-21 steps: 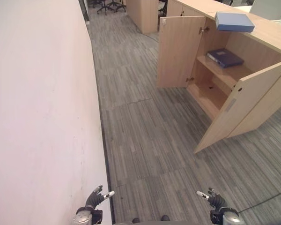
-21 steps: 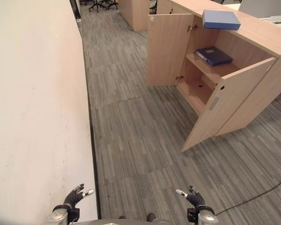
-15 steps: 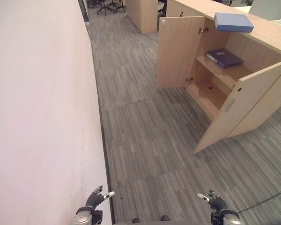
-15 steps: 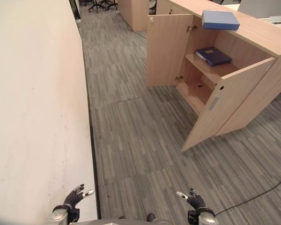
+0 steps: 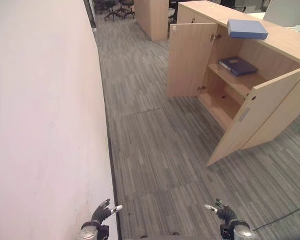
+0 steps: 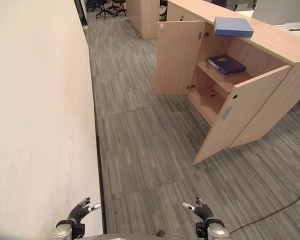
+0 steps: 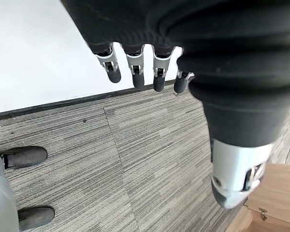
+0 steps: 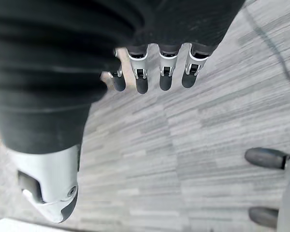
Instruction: Put the empty folder in the office cabinet
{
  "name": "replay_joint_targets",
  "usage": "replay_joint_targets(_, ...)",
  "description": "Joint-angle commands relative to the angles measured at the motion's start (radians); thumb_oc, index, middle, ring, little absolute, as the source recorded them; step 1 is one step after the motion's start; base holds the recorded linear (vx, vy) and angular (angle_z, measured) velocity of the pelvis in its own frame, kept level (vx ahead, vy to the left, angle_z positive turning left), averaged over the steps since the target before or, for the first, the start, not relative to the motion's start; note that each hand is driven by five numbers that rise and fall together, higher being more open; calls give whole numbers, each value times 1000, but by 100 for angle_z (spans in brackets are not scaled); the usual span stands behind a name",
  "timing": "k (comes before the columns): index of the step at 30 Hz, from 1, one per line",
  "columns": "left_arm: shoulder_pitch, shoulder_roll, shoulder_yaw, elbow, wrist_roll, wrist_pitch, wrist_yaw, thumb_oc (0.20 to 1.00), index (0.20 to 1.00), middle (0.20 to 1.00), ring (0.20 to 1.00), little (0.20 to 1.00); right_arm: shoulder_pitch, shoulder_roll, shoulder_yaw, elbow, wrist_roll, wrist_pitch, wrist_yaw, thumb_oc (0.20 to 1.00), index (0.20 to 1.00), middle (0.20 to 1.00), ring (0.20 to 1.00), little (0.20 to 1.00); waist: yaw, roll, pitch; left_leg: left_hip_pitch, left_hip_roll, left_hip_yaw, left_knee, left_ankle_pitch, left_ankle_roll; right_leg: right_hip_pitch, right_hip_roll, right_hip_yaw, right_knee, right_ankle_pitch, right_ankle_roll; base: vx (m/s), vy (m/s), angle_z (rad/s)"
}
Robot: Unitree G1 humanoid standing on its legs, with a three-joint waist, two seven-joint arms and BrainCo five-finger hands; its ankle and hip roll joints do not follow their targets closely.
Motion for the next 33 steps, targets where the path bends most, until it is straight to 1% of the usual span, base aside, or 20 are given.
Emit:
replay_joint_targets(1, -48, 35, -10, 11, -4, -40, 2, 1000, 1000, 1000, 1000, 1000, -25, -8, 23, -70, -44, -39, 12, 1000, 1000, 1000, 1000, 1000, 13, -31, 0, -2, 78, -17, 3, -25, -87, 8, -143, -2, 10, 0, 137, -21, -36, 0)
replay_joint_targets(6, -48, 29, -10, 13, 1, -40, 2, 1000, 1000, 1000, 1000, 1000, -23, -16, 42, -102, -74, -42, 14, 1000, 1000, 1000, 1000, 1000, 14, -28, 2, -7, 84, -24, 3, -20, -92, 8, -136, -8, 12, -6, 131, -5, -36, 4)
replay_joint_targets(14, -51, 24, -8, 28, -7, -33, 7, 1000, 1000, 1000, 1000, 1000, -21, -22, 28, -53, -78, -33, 6, 1000, 1000, 1000, 1000, 1000, 14, -19, 8, -15, 98, -39, 3, -9, -100, 6, -120, -16, 20, -20, 120, 8, -57, 6)
replay_joint_targets(20, -62, 25, -1, 44, -24, -28, 11, 1000, 1000, 1000, 1000, 1000, -26, -29, 4, 9, -57, -26, 0, 1000, 1000, 1000, 1000, 1000, 10, -14, 16, -11, 119, -49, 4, -1, -105, -2, -97, -8, 46, -42, 100, 18, -81, 1)
replay_joint_targets(23, -71, 27, -3, 43, -37, -27, 11, 1000, 1000, 1000, 1000, 1000, -26, -36, -3, 17, -50, -26, -3, 1000, 1000, 1000, 1000, 1000, 8, -11, 28, -26, 131, -49, 31, 3, -111, -14, -86, -8, 70, -58, 87, -18, -82, 6)
replay_joint_targets(24, -93, 30, -12, 32, -53, -27, 15, 1000, 1000, 1000, 1000, 1000, -29, -41, -17, 16, -36, -30, -10, 1000, 1000, 1000, 1000, 1000, 3, -18, 51, -82, 144, -42, 94, 12, -128, -28, -89, -17, 97, -69, 77, -79, -84, 9)
replay_joint_targets(25, -94, 31, -12, 32, -53, -27, 15, 1000, 1000, 1000, 1000, 1000, -30, -41, -17, 16, -36, -30, -9, 1000, 1000, 1000, 1000, 1000, 2, -18, 50, -87, 144, -44, 99, 10, -128, -30, -89, -19, 99, -70, 77, -89, -88, 20)
replay_joint_targets(26, -101, 31, -14, 27, -58, -28, 15, 1000, 1000, 1000, 1000, 1000, -31, -43, -21, 15, -33, -31, -10, 1000, 1000, 1000, 1000, 1000, -2, -21, 56, -120, 149, -32, 148, 8, -137, -37, -91, -28, 109, -77, 72, -36, -105, 29)
replay_joint_targets(27, -107, 30, -17, 22, -66, -28, 13, 1000, 1000, 1000, 1000, 1000, -28, -48, -29, 17, -31, -32, -11, 1000, 1000, 1000, 1000, 1000, -11, -31, 72, -182, 155, -4, 271, 28, -156, -36, -97, -38, 123, -84, 59, -25, -140, 35)
replay_joint_targets(29, -111, 26, -19, 19, -66, -26, 15, 1000, 1000, 1000, 1000, 1000, -29, -50, -34, 18, -33, -29, -13, 1000, 1000, 1000, 1000, 1000, -16, -42, 89, -265, 173, 12, 409, 96, -159, -28, -104, -43, 133, -89, 47, 15, -102, 44)
replay_joint_targets(30, -112, 26, -19, 19, -66, -26, 15, 1000, 1000, 1000, 1000, 1000, -30, -50, -34, 18, -33, -29, -13, 1000, 1000, 1000, 1000, 1000, -17, -41, 88, -270, 174, 9, 413, 95, -160, -30, -103, -44, 134, -89, 47, 94, -55, 27)
replay_joint_targets(31, -112, 24, -18, 25, -64, -25, 13, 1000, 1000, 1000, 1000, 1000, -27, -52, -39, 20, -33, -26, -13, 1000, 1000, 1000, 1000, 1000, -13, -47, 91, -332, 193, 48, 436, 128, -149, -16, -109, -42, 138, -106, 42, 78, -26, 7)
replay_joint_targets(32, -112, 24, -18, 25, -64, -25, 13, 1000, 1000, 1000, 1000, 1000, -26, -52, -39, 20, -33, -26, -13, 1000, 1000, 1000, 1000, 1000, -13, -46, 91, -332, 193, 48, 436, 127, -149, -16, -109, -42, 138, -106, 42, 221, 0, 12)
replay_joint_targets(33, -104, 26, -21, 21, -59, -22, 10, 1000, 1000, 1000, 1000, 1000, -25, -55, -41, 24, -35, -20, -13, 1000, 1000, 1000, 1000, 1000, 4, -49, 86, -364, 193, 69, 368, 118, -135, 3, -117, -33, 139, -125, 46, 140, 26, 15)
